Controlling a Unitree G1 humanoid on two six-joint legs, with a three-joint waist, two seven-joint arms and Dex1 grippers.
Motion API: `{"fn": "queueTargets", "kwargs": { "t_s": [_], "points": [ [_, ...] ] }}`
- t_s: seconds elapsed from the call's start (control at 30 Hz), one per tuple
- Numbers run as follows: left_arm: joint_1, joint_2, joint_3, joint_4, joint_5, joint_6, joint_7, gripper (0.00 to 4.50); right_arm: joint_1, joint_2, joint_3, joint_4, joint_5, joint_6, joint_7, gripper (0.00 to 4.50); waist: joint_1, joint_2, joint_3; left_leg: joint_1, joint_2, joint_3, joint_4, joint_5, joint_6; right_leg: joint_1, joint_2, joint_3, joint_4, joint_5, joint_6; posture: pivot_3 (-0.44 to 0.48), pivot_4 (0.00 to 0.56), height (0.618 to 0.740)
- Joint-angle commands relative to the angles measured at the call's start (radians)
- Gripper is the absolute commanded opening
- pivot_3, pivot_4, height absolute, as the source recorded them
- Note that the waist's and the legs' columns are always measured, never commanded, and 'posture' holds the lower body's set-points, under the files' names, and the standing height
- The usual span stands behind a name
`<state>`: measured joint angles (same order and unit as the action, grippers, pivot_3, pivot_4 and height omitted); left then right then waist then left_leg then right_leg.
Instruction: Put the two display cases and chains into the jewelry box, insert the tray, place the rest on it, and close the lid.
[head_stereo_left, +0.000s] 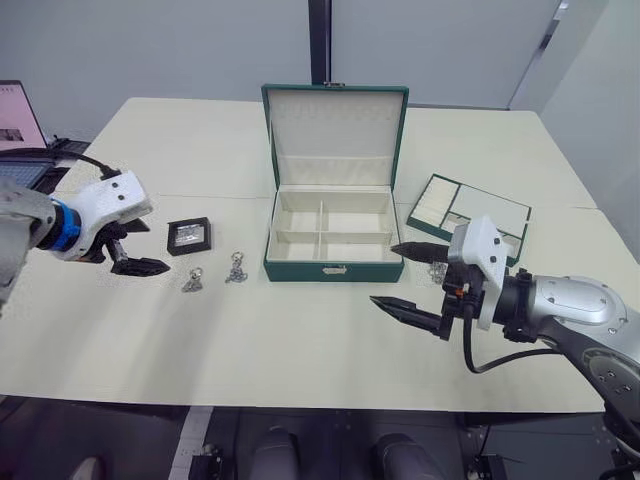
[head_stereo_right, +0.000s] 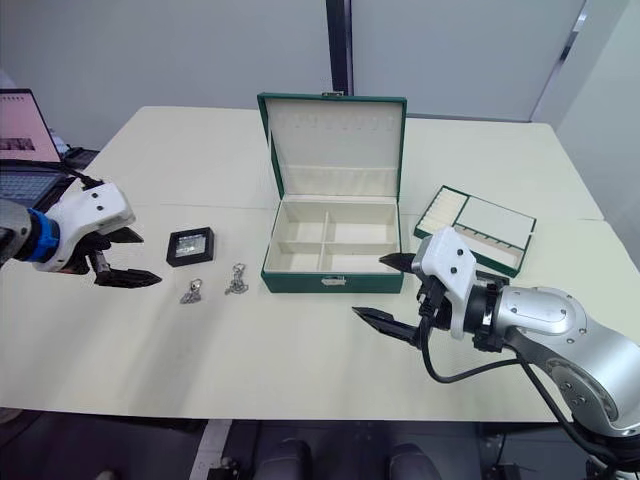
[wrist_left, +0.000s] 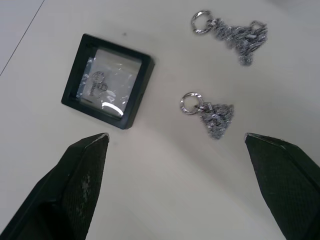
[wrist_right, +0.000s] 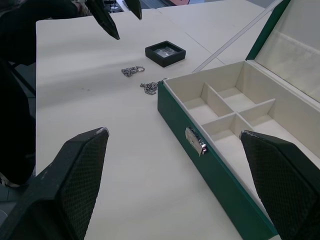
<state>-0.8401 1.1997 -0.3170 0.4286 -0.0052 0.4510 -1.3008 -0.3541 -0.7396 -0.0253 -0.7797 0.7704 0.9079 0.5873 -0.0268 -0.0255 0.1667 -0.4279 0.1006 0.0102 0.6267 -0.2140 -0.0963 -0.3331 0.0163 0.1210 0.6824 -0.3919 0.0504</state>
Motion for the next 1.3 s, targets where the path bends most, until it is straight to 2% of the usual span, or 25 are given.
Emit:
{"fn": "queueTargets", "kwargs": {
  "t_s": [0.03, 0.23, 0.43, 0.73, 1.3],
  "points": [
    [-0.143, -0.060, -0.074, 0.194, 0.154, -0.137, -0.026, 4.50, -0.023, -0.011, -0.019, -0.021, 0.021, 0.007, -0.009, 4.46, 0.002, 0.000, 0.000, 0.000, 0.000, 0.000, 0.001, 0.000, 0.000, 0.000, 0.000, 0.000, 0.000, 0.000, 0.000, 0.000, 0.150, 0.726],
    [-0.291, -0.173, -0.136, 0.431, 0.286, -0.291, -0.051, 4.50, -0.035, -0.028, -0.035, -0.021, 0.041, 0.024, -0.008, 4.46, 0.002, -0.001, -0.001, -0.005, 0.000, 0.000, 0.002, 0.001, -0.002, 0.001, 0.000, 0.000, 0.001, 0.000, 0.000, 0.000, 0.150, 0.726],
    [-0.354, -0.247, -0.164, 0.554, 0.369, -0.365, -0.094, 4.50, -0.034, -0.043, -0.044, -0.026, 0.062, 0.029, -0.013, 4.46, -0.002, -0.001, -0.001, -0.005, 0.000, 0.000, 0.002, 0.002, -0.002, 0.001, 0.000, 0.000, 0.004, 0.000, 0.000, 0.000, 0.150, 0.726],
    [-0.432, -0.348, -0.179, 0.702, 0.456, -0.435, -0.059, 4.50, -0.032, -0.053, -0.042, -0.033, 0.076, 0.034, -0.028, 4.46, -0.001, -0.001, -0.001, -0.005, 0.000, 0.000, 0.003, 0.002, -0.002, 0.001, 0.000, 0.000, 0.006, 0.000, 0.000, 0.000, 0.150, 0.726],
    [-0.459, -0.399, -0.181, 0.797, 0.536, -0.484, -0.020, 4.50, 0.009, -0.071, -0.080, -0.062, 0.122, 0.030, -0.055, 4.46, -0.002, -0.001, -0.001, -0.005, 0.000, 0.000, 0.003, 0.002, -0.002, 0.000, 0.000, -0.001, 0.008, 0.000, 0.000, 0.000, 0.150, 0.726]
  ]
}}
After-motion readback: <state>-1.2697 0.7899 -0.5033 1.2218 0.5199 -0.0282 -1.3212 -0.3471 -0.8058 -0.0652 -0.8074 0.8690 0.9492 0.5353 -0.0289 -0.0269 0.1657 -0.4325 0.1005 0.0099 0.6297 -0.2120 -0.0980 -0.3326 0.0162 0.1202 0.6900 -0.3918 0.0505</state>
